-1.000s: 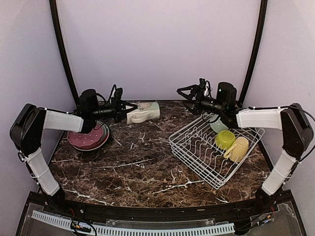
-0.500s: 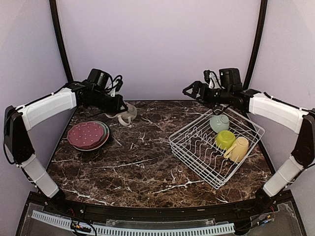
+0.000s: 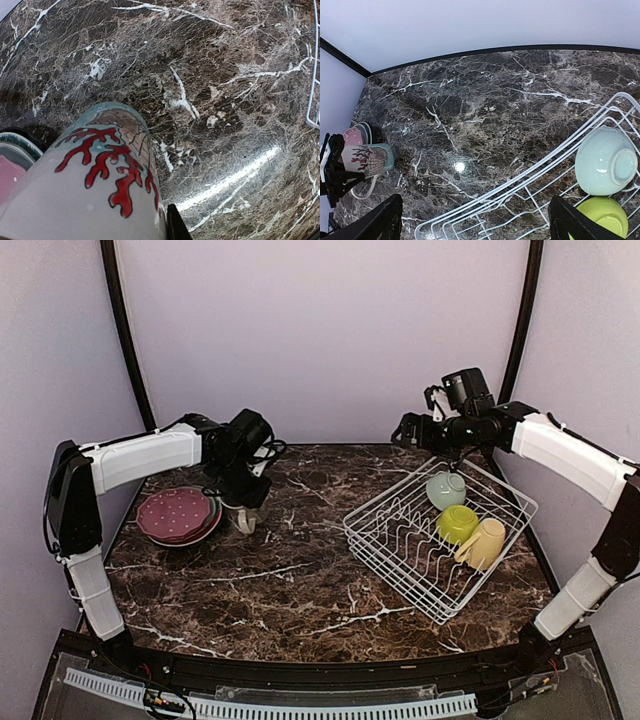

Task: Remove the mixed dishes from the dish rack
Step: Place the cup at the center of the board.

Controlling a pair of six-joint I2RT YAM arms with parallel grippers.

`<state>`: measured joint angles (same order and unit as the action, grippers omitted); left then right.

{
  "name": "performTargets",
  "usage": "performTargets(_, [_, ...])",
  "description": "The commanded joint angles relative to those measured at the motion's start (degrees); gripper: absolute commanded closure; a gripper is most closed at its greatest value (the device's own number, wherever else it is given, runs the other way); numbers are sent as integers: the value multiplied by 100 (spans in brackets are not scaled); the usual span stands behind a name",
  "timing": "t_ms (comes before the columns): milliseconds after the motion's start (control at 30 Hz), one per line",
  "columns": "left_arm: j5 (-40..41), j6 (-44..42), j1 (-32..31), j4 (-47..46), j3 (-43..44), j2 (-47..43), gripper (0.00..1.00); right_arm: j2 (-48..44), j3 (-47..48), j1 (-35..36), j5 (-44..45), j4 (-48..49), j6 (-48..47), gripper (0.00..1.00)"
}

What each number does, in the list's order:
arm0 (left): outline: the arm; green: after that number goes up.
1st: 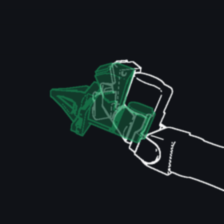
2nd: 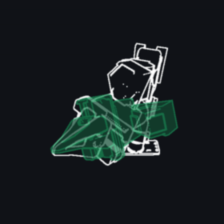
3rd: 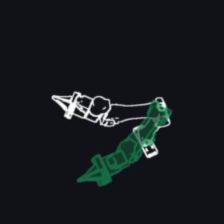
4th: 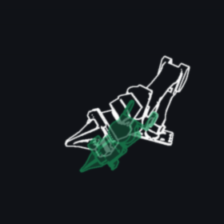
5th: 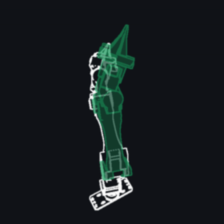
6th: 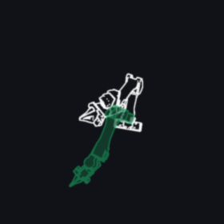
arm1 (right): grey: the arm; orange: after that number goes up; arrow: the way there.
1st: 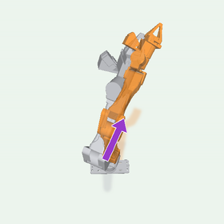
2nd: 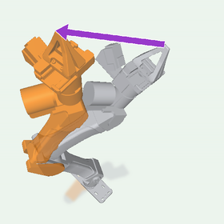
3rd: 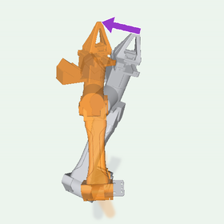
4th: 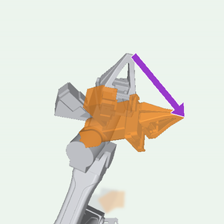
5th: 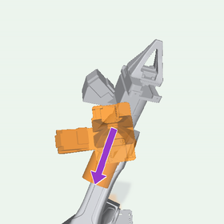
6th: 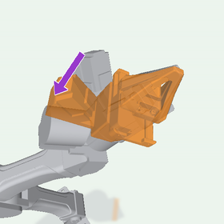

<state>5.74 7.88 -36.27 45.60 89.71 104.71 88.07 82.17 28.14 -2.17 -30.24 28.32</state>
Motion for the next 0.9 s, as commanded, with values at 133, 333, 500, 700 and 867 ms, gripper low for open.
performTargets(133, [528, -231, -52, 181, 393, 68, 99, 20, 185, 60, 763, -502, -65, 1])
performTargets(333, [553, -259, -63, 273, 461, 220, 99, -26, 204, 62, 955, -663, -75, 1])
performTargets(500, [605, -255, -55, 291, 477, 262, 95, -36, 207, 60, 964, -655, -85, 1])
performTargets(700, [636, -269, -51, 291, 468, 308, 85, -36, 267, 60, 1000, -676, -116, 1])
performTargets(867, [641, -259, -53, 284, 468, 336, 81, -79, 288, 61, 1054, -694, -150, 1])
